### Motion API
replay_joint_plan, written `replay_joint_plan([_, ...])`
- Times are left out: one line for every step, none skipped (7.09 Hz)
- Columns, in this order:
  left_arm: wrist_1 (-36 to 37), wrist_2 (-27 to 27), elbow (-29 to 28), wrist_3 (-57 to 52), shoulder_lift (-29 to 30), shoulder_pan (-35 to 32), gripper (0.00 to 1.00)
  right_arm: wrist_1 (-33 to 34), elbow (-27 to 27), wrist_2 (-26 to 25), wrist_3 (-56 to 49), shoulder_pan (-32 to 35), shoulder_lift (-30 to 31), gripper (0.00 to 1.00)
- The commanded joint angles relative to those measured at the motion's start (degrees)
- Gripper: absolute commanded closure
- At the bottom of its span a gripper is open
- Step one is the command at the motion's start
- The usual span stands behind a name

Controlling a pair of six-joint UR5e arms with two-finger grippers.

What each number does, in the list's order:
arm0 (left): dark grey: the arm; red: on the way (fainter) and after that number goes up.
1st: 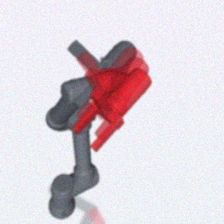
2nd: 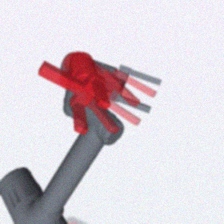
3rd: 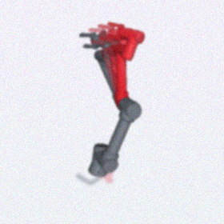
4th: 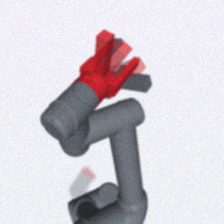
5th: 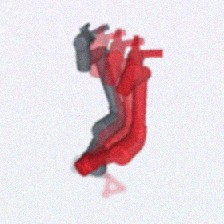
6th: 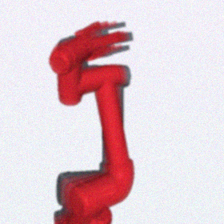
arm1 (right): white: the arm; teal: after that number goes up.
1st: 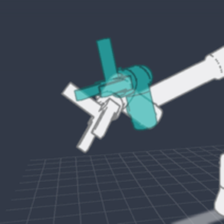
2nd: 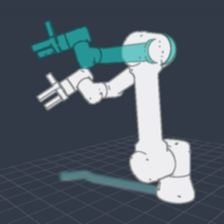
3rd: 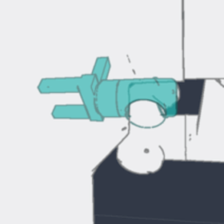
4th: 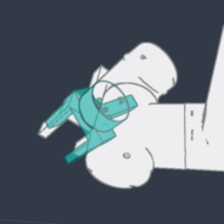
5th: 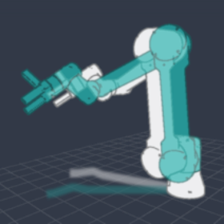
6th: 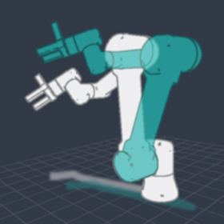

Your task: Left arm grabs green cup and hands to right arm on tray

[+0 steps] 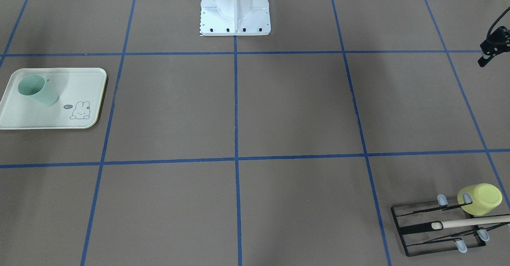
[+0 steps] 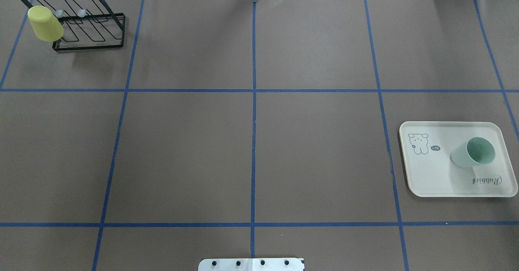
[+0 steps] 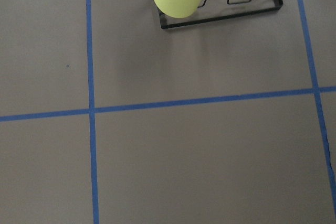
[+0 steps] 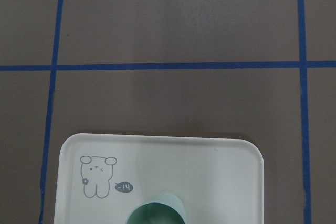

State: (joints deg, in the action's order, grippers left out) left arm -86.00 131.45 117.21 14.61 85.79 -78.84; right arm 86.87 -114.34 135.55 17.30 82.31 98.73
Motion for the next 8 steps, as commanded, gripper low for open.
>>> replay_joint_plan([0.22,4.41,-6.33,-11.03,-1.68,-5.33,0.00,8.75,-0.18,-3.42,-8.86,4.09,-3.45,0.01])
replay_joint_plan([-1.00,5.21,-10.64,-16.06,-1.34,-8.84,0.00,8.84,-0.10,-4.49,-8.78,4.00,-3.72,0.01])
replay_joint_plan([-1.62,5.48,-12.16,-15.59,-1.59,-10.27,0.00,8.84,-0.01,-4.15,-8.69,3.65,-3.72,0.01])
replay_joint_plan([-1.71,10.45,-13.66,-12.45,-1.25,-11.15,0.00,8.84,0.25,-4.24,-8.43,3.04,-3.72,0.01])
replay_joint_plan([-1.80,11.19,-13.06,-7.72,-0.98,-11.16,0.00,8.84,0.34,-4.24,-8.08,2.77,-3.72,0.01])
replay_joint_plan([-1.89,11.11,-13.06,-8.11,-1.33,-11.16,0.00,8.84,0.61,-4.06,-7.99,2.60,-3.72,0.01])
replay_joint_plan([-1.97,11.02,-12.97,-8.02,-1.51,-11.16,0.00,8.84,0.52,-4.06,-7.99,2.59,-3.72,0.01])
replay_joint_plan([-2.24,11.02,-12.97,-8.02,-1.68,-11.25,0.00,8.76,0.52,-4.06,-8.07,2.59,-3.64,0.01])
